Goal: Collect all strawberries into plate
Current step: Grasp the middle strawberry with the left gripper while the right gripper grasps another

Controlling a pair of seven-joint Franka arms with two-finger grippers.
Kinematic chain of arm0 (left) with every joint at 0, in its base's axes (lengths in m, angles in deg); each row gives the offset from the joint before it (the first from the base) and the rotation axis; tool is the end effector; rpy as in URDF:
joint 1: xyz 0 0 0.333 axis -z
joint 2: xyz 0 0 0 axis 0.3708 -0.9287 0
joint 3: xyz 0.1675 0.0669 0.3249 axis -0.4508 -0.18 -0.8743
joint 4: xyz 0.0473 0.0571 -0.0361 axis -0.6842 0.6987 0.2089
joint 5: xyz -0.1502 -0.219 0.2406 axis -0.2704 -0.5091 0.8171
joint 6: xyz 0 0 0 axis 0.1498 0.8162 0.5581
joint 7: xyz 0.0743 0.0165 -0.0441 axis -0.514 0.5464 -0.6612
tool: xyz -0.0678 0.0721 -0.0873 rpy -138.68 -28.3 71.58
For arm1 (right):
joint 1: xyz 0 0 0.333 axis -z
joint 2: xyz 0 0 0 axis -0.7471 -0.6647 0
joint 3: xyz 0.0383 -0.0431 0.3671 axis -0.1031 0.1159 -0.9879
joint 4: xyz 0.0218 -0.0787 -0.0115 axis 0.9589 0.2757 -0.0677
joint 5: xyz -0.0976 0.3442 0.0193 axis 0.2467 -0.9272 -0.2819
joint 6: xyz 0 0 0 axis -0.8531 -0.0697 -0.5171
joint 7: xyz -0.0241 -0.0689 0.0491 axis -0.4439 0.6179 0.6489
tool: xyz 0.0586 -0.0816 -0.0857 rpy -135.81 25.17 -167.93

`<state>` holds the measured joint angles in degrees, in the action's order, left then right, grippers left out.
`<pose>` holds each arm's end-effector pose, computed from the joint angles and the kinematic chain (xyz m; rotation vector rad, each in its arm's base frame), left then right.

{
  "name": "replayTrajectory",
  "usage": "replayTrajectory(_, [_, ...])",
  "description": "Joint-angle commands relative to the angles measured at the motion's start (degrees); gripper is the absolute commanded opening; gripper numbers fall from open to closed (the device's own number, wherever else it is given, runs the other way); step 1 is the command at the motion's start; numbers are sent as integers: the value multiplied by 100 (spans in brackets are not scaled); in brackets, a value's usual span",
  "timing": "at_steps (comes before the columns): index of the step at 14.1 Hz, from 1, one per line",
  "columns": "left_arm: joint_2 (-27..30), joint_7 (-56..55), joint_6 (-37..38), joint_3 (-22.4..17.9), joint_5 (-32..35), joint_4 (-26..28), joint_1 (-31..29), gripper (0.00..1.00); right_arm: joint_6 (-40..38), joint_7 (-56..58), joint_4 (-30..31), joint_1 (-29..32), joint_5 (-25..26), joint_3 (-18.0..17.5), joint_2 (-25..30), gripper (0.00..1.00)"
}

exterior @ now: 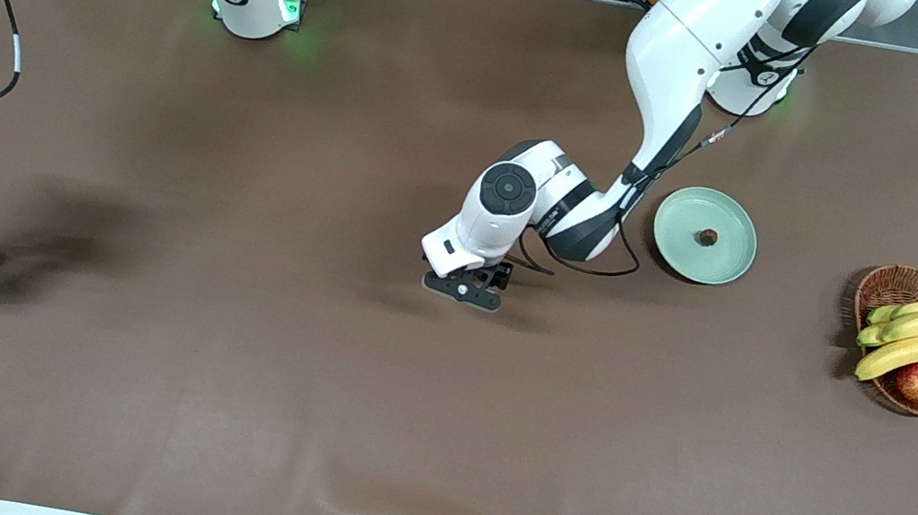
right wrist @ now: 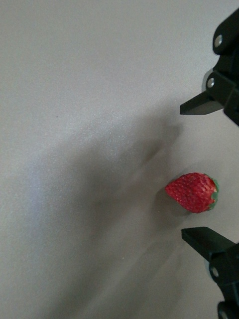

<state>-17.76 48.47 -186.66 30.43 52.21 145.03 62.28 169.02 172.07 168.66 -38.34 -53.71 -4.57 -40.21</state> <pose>0.5336 -0.5226 0.2384 2.9789 -0.2485 0.0755 0.6595 -0.3264 0.2210 2.6685 1.3886 -0.0017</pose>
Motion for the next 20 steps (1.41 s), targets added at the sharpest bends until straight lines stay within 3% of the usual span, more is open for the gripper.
replayTrajectory(1, [-180,-12,-141,-55,-96,-203,79,89,204,385,-142,186,-88,-137,-88,100])
replayTrajectory(3, [-225,23,-150,-55,-96,-203,79,79,204,358,-142,186,-88,-137,-114,100])
replayTrajectory(4, [-251,-11,-211,-55,-96,-203,131,77,195,341,-142,186,-97,-137,-114,89])
replayTrajectory(6, [-295,-73,-265,-55,-96,-203,202,77,178,70,-142,186,-89,-137,-105,36])
replayTrajectory(8, [-312,-73,-265,-55,-96,-194,219,74,142,16,-142,195,-89,-137,-105,5])
replayTrajectory(10, [-304,-64,-265,-55,-79,-185,228,70,125,15,-142,186,-89,-137,-88,0])
replayTrajectory(13, [-295,-64,-265,-55,-79,-185,228,49,-50,15,-177,116,-88,-137,61,0])
replayTrajectory(14, [-304,-64,-265,-55,-79,-185,228,42,-260,15,-273,81,-88,-137,97,0])
replayTrajectory(16, [-304,-56,-265,-55,-61,-176,237,39,-892,7,-580,-7,-88,-145,220,0])
replayTrajectory(18, [-304,-56,-265,-55,-35,-176,237,21,-1315,-2,-783,-174,-97,-146,360,0])
replayTrajectory(19, [-286,-47,-265,-63,-35,-176,237,6,-1369,-2,-784,-296,-132,-145,500,0])
replayTrajectory(20, [-252,-38,-256,-72,-35,-176,237,0,-1396,-2,-767,-428,-228,-145,632,0])
